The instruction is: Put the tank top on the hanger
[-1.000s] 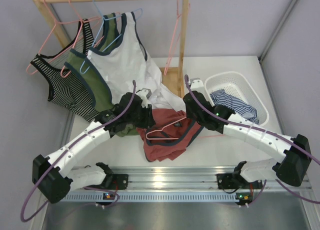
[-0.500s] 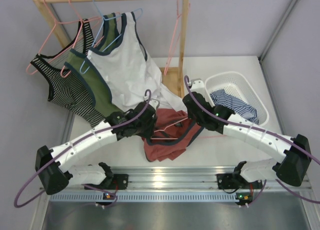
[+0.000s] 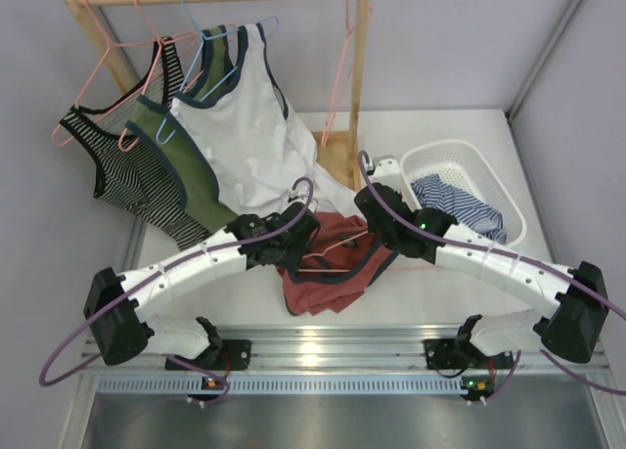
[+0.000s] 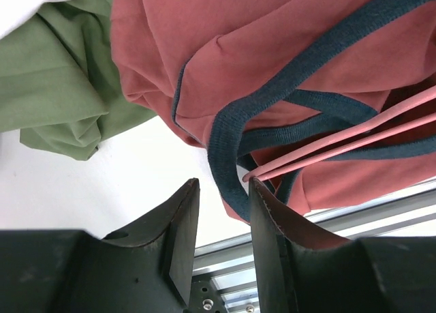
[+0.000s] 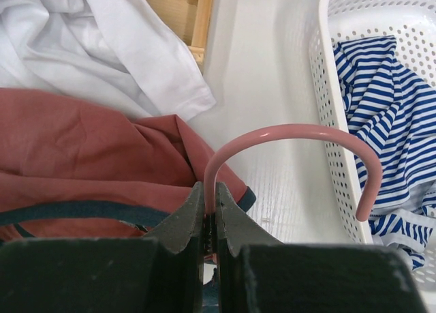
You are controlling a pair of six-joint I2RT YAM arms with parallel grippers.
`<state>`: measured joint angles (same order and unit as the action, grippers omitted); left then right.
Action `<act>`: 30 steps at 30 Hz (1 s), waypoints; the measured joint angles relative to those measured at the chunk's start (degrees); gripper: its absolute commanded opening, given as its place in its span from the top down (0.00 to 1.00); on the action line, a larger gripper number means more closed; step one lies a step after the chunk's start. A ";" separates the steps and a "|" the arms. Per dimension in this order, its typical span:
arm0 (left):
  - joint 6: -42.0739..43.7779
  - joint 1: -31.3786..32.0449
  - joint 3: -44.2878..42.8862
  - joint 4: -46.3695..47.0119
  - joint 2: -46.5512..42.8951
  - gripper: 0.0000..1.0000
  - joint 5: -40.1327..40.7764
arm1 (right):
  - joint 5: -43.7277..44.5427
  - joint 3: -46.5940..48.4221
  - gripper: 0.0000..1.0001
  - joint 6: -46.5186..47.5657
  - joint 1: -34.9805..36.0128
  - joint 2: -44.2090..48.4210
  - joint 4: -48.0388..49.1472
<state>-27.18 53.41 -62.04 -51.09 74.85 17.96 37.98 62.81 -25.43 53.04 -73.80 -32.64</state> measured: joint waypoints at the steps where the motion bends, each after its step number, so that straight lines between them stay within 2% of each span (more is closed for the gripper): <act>1: 0.00 0.02 0.00 0.02 0.33 0.59 0.07 | 0.20 0.00 1.00 -0.07 0.09 -0.02 -0.02; 9: -0.09 0.42 0.00 0.39 0.98 0.61 0.09 | 1.22 0.74 1.00 -0.26 0.22 -1.07 -0.22; 12: -0.26 0.57 0.00 0.81 1.79 0.65 0.11 | 1.36 0.76 1.00 -0.28 0.37 -1.18 -0.22; 17: -0.52 0.68 0.00 1.40 2.97 0.80 0.63 | 1.55 1.14 1.00 -0.35 0.85 -1.90 -0.20; 18: -0.63 0.72 0.00 1.40 3.23 0.89 0.83 | 1.62 1.16 1.00 -0.37 0.96 -2.01 -0.20; 20: -0.92 0.94 0.00 1.40 3.45 0.99 1.18 | 1.70 1.49 1.00 -0.50 1.14 -2.32 -0.20; 26: -1.03 1.86 -0.39 0.85 3.45 1.00 2.58 | 2.10 1.86 1.00 -0.74 1.33 -2.60 -0.44; 30: -1.03 3.08 -3.87 -0.57 3.45 1.00 2.84 | 2.91 3.41 1.00 -1.92 2.34 -3.34 -1.68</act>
<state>-28.21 56.49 -65.91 -51.66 78.30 20.80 40.88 66.22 -27.35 55.37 -77.14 -34.33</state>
